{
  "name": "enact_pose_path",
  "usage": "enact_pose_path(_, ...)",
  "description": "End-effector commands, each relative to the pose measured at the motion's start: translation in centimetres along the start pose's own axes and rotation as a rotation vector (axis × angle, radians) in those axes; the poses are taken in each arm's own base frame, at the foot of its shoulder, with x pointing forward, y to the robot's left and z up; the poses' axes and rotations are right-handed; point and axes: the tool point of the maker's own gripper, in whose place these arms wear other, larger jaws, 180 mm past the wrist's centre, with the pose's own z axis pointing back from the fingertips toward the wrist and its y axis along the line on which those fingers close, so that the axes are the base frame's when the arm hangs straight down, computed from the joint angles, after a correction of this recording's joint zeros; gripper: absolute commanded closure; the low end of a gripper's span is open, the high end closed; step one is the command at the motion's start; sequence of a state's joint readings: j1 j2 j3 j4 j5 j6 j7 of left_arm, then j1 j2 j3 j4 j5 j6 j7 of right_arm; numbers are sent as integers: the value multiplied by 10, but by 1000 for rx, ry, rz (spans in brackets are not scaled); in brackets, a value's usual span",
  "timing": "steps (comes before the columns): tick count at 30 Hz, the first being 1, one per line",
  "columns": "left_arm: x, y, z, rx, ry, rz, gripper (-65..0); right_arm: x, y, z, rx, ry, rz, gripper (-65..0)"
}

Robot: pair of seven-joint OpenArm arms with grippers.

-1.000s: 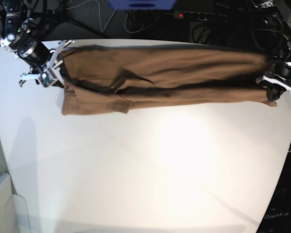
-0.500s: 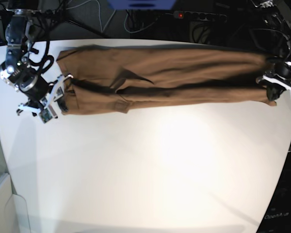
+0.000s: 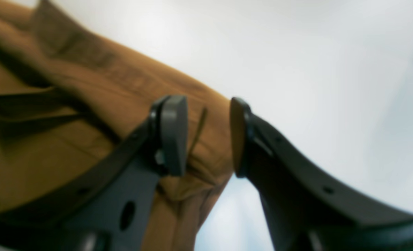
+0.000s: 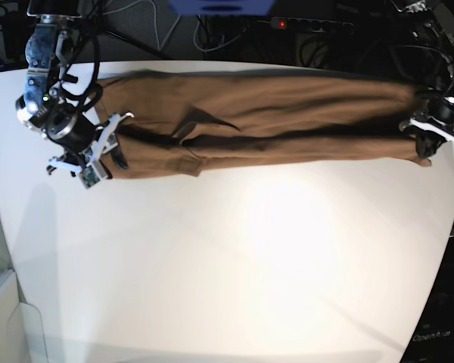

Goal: Fold the T-shirt properly
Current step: 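Hold the folded hem with both grippers and adjust the right gripper's grip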

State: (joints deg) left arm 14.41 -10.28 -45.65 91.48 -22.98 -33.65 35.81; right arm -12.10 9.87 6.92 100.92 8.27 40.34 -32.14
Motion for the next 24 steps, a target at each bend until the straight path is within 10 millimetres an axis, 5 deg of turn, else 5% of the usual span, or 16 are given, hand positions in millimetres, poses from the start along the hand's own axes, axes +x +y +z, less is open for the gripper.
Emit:
enact_pose_path(1,16,1,2,-4,-53,-12,-33,12,-3,1,-10,-47,-4,-213)
enact_pose_path(12,18,0,2,-3,-55,-18,-33,-10,8,-10,23,-4,-71,-212)
enact_pose_path(24,19,0,2,-3,-57,-19,-33,-13,14,-13,33,0,-93,-213)
